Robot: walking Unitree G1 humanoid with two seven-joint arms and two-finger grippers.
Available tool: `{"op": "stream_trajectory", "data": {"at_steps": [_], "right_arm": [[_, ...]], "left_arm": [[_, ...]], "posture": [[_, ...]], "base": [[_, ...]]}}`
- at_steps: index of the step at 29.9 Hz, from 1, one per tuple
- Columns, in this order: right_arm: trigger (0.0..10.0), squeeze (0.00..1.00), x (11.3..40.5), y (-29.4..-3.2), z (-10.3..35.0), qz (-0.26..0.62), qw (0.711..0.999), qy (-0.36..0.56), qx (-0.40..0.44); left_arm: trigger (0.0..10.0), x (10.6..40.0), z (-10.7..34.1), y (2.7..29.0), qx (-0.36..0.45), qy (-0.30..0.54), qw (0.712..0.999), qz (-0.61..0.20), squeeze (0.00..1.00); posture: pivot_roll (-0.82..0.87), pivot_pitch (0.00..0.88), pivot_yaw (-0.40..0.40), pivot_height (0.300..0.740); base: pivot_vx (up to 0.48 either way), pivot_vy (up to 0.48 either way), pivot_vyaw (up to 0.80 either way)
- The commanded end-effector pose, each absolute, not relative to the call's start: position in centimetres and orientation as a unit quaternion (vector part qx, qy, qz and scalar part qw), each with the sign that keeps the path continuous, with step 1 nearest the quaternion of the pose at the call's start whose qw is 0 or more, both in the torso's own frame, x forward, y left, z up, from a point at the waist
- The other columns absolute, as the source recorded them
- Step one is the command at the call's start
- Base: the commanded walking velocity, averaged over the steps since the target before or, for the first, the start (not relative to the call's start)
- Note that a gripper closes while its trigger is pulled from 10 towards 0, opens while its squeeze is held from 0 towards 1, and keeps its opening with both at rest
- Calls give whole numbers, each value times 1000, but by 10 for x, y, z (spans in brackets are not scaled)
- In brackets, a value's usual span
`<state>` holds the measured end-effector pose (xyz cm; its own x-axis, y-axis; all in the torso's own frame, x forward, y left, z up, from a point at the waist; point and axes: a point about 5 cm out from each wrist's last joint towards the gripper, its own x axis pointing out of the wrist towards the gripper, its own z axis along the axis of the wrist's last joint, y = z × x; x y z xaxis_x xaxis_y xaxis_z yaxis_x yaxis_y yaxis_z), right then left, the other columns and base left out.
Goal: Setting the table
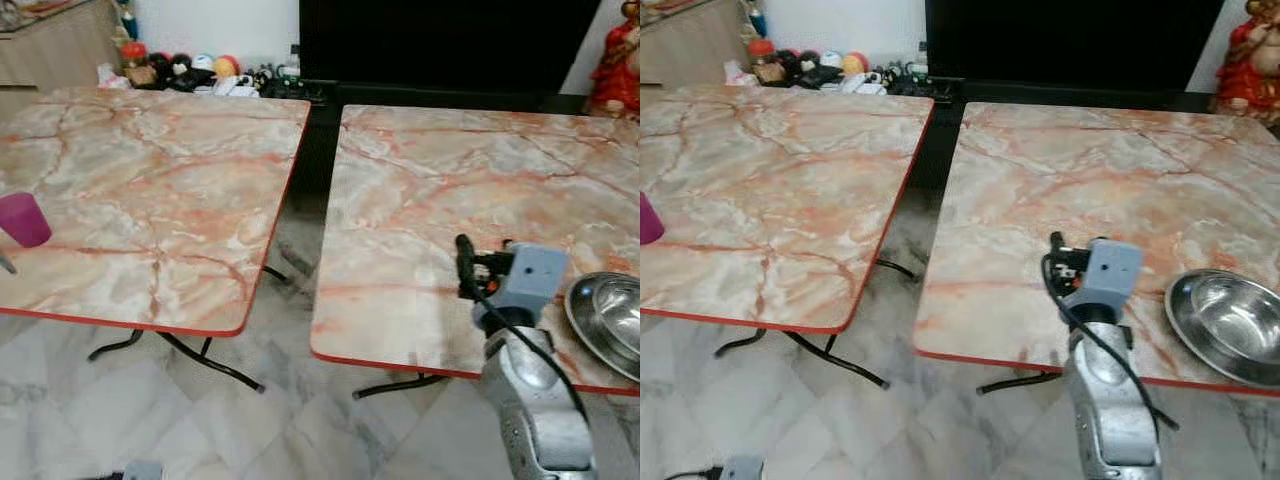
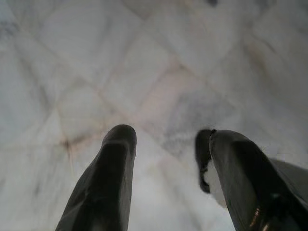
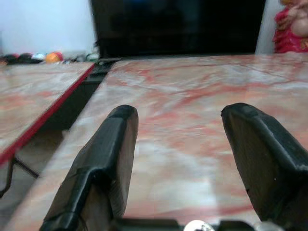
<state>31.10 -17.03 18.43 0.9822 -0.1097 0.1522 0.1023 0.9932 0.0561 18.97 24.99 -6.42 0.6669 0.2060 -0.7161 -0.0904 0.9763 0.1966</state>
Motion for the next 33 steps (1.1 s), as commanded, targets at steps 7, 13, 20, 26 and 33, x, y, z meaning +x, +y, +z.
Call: {"op": "stream_trajectory", "data": {"at_steps": [7, 13, 20, 26, 33], "right_arm": [[10000, 0, 311, -158, 186, -35, 996, -79, 34], [10000, 0, 311, -156, 186, -36, 995, -80, 39], [10000, 0, 310, -155, 186, -36, 995, -79, 46], [10000, 0, 310, -155, 186, -36, 995, -79, 46], [10000, 0, 311, -156, 187, -38, 995, -79, 46]], "left_arm": [[10000, 172, -73, 254, 78, 432, 895, 81, 0], [10000, 171, -73, 253, 80, 433, 894, 76, 0], [10000, 169, -75, 250, 83, 436, 893, 69, 0], [10000, 170, -75, 248, 83, 436, 894, 67, 0], [10000, 172, -74, 248, 81, 434, 895, 68, 0]], "posture": [[16, 124, -19, 740], [12, 119, -19, 740], [8, 107, -22, 740], [8, 107, -24, 740], [11, 127, -26, 740]], "base": [[0, 480, 0], [0, 480, 0], [0, 480, 0], [0, 480, 0], [0, 480, 0]]}}
